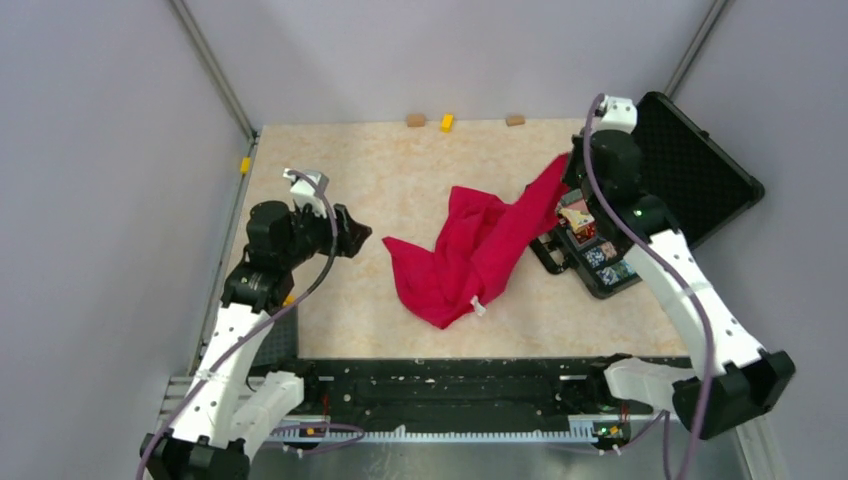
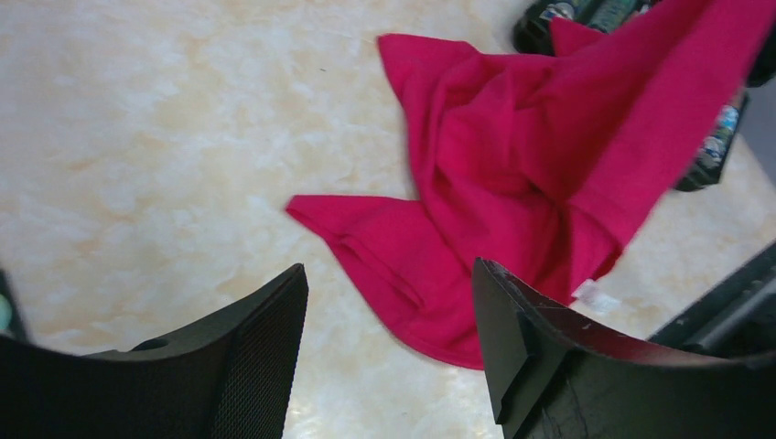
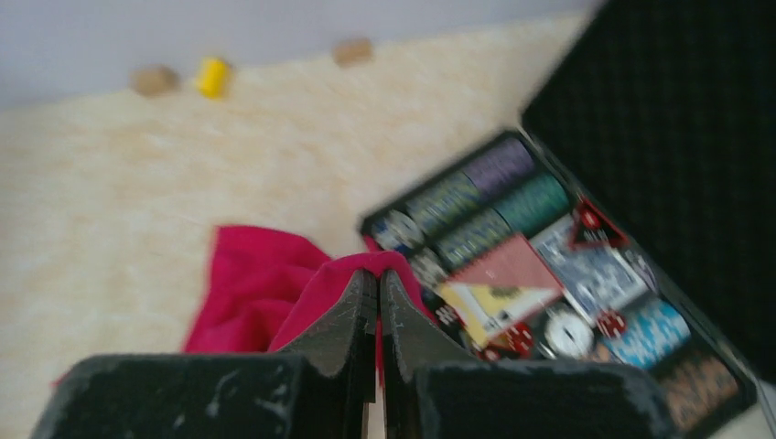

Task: Pin the brooch onto the clothing

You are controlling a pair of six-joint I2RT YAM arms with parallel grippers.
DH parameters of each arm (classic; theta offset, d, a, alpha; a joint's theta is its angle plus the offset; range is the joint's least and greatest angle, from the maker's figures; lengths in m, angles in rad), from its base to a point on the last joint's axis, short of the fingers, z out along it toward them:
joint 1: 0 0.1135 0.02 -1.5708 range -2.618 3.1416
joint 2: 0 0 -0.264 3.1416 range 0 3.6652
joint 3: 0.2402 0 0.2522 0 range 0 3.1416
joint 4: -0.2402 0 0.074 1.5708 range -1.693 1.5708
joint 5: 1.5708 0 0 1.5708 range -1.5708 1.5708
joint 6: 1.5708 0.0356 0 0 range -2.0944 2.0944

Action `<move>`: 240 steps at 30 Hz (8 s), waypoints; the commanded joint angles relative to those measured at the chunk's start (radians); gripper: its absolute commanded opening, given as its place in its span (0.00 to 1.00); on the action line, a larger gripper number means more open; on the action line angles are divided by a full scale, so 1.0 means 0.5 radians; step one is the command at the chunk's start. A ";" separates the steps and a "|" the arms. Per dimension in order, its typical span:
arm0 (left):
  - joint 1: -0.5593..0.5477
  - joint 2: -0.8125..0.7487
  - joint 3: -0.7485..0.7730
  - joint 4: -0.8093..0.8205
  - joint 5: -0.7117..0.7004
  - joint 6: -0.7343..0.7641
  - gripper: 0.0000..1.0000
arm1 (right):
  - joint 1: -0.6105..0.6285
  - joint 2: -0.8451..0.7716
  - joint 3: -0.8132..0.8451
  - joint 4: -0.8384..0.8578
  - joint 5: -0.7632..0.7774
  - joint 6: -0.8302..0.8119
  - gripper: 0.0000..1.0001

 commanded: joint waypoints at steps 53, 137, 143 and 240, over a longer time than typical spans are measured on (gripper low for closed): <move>-1.610 0.978 -0.523 0.954 -1.626 -0.227 0.00 | -0.787 0.121 -0.631 0.254 -0.614 0.162 0.00; 0.005 1.400 0.518 0.154 -0.213 -0.573 0.58 | -1.023 0.134 -0.492 0.519 -1.308 0.253 0.75; 0.025 1.461 0.339 0.327 -0.127 -0.719 0.42 | -0.928 0.072 -0.609 0.453 -1.286 0.227 0.73; 0.541 2.905 2.420 -0.387 -1.150 0.019 0.00 | -0.126 0.312 -0.995 0.407 -0.910 0.358 0.66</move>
